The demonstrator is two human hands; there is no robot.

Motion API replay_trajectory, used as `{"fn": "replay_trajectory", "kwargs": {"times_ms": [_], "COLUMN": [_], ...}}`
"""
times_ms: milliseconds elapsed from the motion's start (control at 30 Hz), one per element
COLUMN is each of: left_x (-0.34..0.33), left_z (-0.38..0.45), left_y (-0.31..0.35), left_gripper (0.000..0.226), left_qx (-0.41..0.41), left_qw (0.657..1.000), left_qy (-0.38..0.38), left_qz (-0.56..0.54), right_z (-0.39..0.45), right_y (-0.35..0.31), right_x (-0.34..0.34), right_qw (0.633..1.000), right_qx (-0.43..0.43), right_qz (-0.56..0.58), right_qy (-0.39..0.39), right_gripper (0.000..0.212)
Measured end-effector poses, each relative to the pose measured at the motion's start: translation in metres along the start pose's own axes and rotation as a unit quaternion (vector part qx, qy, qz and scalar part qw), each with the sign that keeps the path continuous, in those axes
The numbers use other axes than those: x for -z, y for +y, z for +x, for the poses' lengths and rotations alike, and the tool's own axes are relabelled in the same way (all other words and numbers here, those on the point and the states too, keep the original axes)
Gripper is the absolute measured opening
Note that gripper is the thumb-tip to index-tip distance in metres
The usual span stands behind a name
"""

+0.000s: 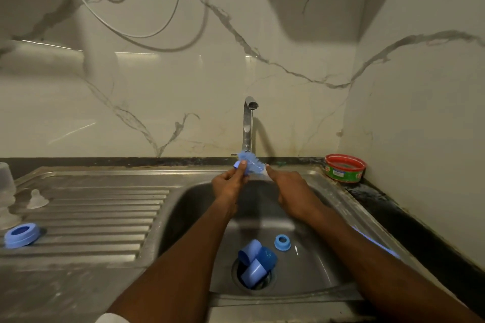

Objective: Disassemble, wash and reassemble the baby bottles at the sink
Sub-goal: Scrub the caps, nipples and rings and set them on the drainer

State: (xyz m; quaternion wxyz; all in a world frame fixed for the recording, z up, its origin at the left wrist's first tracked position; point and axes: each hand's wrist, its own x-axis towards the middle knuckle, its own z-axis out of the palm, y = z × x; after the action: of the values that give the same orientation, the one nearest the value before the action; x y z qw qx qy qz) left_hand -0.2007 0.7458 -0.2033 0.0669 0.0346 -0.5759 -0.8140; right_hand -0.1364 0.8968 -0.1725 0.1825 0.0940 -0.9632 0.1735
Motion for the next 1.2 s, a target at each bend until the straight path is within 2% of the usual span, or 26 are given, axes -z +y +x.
{"fn": "replay_trajectory", "kwargs": {"times_ms": [67,133,200,333,433,567,667,767,800,900,1033,1200], "left_x": [0.003,-0.001,-0.007,-0.009,0.005,0.009,0.004,0.003,0.003,0.003,-0.005,-0.007], "left_z": [0.000,-0.007,-0.013,-0.010,0.004,0.006,0.005,0.009,0.011,0.011,0.002,-0.003], "left_y": [0.000,0.000,-0.001,-0.004,-0.009,-0.012,-0.008,-0.005,-0.005,-0.001,0.003,0.003], "left_gripper": [0.033,0.040,0.039,0.041,0.041,0.049,0.051,0.085,0.089,0.081,0.055,0.038], "left_qx": [0.010,0.026,0.021,-0.013,-0.059,-0.116,-0.104,-0.083,-0.083,-0.070,-0.065,-0.034], "left_qw": [0.999,0.990,0.981,0.990,0.982,0.955,0.966,0.978,0.981,0.988,0.989,0.986], "left_qy": [-0.037,-0.137,-0.193,-0.129,-0.100,-0.124,-0.131,-0.127,-0.122,-0.120,-0.130,-0.161], "left_qz": [0.006,-0.001,0.009,0.049,0.152,0.243,0.198,0.144,0.124,0.063,0.014,-0.031], "right_z": [-0.003,-0.003,-0.001,-0.004,-0.006,0.002,0.003,0.002,0.000,-0.005,-0.002,-0.002], "right_y": [0.000,0.001,0.003,0.010,0.013,0.010,0.002,0.006,0.005,0.005,0.007,0.002], "right_x": [0.000,0.003,0.005,0.011,0.016,0.005,0.010,0.013,0.013,0.010,0.017,0.015], "right_qw": [1.000,1.000,0.999,0.997,0.995,0.998,0.996,0.996,0.997,0.998,0.998,0.996], "right_qx": [0.007,-0.007,-0.029,-0.044,-0.030,-0.049,-0.065,-0.044,-0.038,-0.024,-0.052,-0.041], "right_qz": [-0.002,-0.008,-0.016,-0.034,-0.003,-0.041,-0.059,-0.047,-0.041,-0.034,-0.008,-0.056], "right_qy": [-0.001,0.009,0.022,0.052,0.095,-0.013,0.005,0.054,0.051,0.050,0.042,0.055], "right_gripper": [0.060,0.061,0.064,0.058,0.052,0.044,0.056,0.060,0.058,0.048,0.035,0.051]}}
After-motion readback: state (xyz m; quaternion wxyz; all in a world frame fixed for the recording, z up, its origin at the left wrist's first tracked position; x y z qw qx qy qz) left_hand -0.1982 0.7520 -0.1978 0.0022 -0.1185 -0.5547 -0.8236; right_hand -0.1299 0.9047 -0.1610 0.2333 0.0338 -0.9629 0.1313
